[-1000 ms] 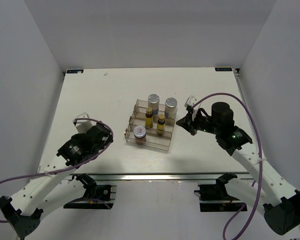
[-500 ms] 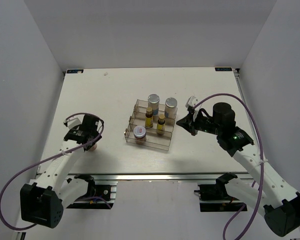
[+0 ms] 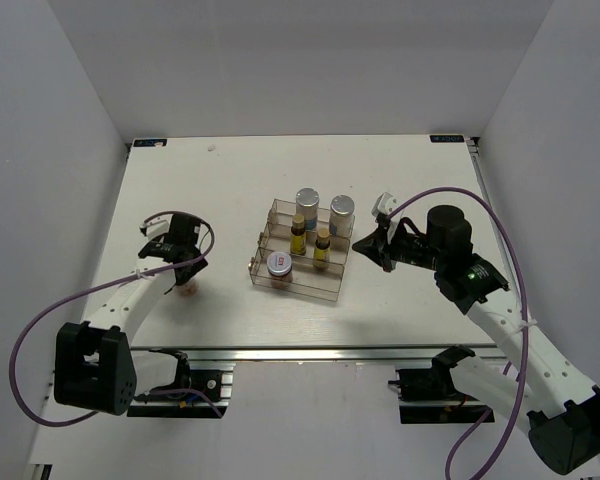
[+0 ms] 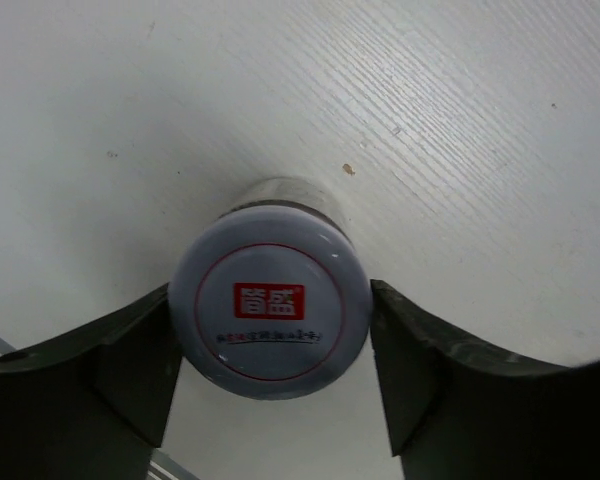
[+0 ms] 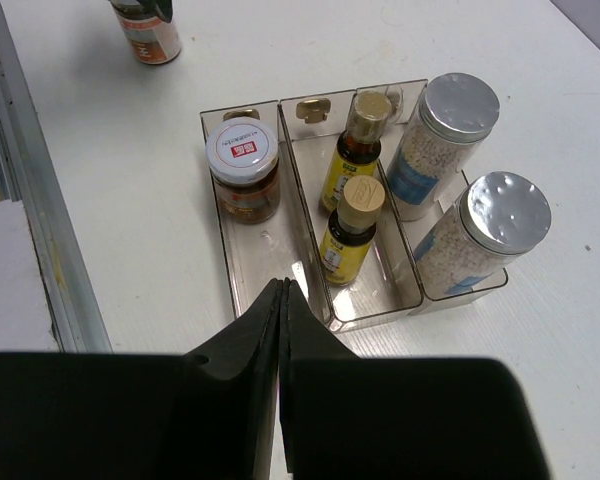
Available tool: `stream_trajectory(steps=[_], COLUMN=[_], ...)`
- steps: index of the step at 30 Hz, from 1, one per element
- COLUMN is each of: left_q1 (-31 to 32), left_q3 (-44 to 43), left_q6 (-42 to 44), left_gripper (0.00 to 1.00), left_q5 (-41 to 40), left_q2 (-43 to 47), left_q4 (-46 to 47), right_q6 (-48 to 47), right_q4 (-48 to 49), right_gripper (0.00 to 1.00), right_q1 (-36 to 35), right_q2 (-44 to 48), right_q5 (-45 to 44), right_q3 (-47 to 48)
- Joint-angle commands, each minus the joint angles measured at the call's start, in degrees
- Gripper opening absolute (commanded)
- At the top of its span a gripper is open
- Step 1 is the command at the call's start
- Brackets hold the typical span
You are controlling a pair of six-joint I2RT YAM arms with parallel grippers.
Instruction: Organize the condiment bottles
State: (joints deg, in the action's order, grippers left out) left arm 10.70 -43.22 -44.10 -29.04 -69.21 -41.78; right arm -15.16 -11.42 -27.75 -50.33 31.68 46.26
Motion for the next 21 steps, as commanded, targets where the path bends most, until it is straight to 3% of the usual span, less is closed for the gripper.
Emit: stream_trajectory(steps=[1,6,9,11,12,14,15,16,21], left_q1=[-0.24,-1.29,-1.56,-1.65,-1.65,-1.56,-1.56,-1.56,-0.95], left_q3=[-1.95,-1.95,-1.95,-2.3,-2.57,-3.88,-4.5,-4.94,-6.78], left_q6=[0.85,1.82,2.61,3.57,4.01,5.94,6.73,7.53,15.34], left_gripper=[0.77,0.74,0.63,0.51,0.35,0.19,0.04,0.0,0.0], left_q5=[-0.13,-0.5,0.64,2.31,3.01,5.47,6.96,8.28,18.56], left_q2=[1.27,1.53,1.71,1.71,1.8,3.02,3.72,4.6,11.1], left_q4=[1.61,1.52,1.96,2.23,2.05,1.62,1.35,1.0,-0.14], right_q6=[0.39,0.39,0.39,0.39,0.39,0.39,0.39,0.31,0.22], right_q4=[1.75,1.58,1.58,1.58,1.66,1.66,1.66,1.66,1.75], right_gripper=[0.03,0.03,0.03,0.03,0.03,0.03,0.03,0.03,0.03], right_q1=[0.24,0.24,0.24,0.24,0.15,0.15,0.15,0.24,0.24], right_q2=[0.58,0.49,0.49,0.49,0.49,0.32,0.32,0.23,0.05], right_q5=[1.01,1.28,1.1,0.93,0.84,0.66,0.66,0.58,0.31], right_q3=[0.32,0.32,0.32,0.32,0.32,0.32,0.32,0.32,0.23])
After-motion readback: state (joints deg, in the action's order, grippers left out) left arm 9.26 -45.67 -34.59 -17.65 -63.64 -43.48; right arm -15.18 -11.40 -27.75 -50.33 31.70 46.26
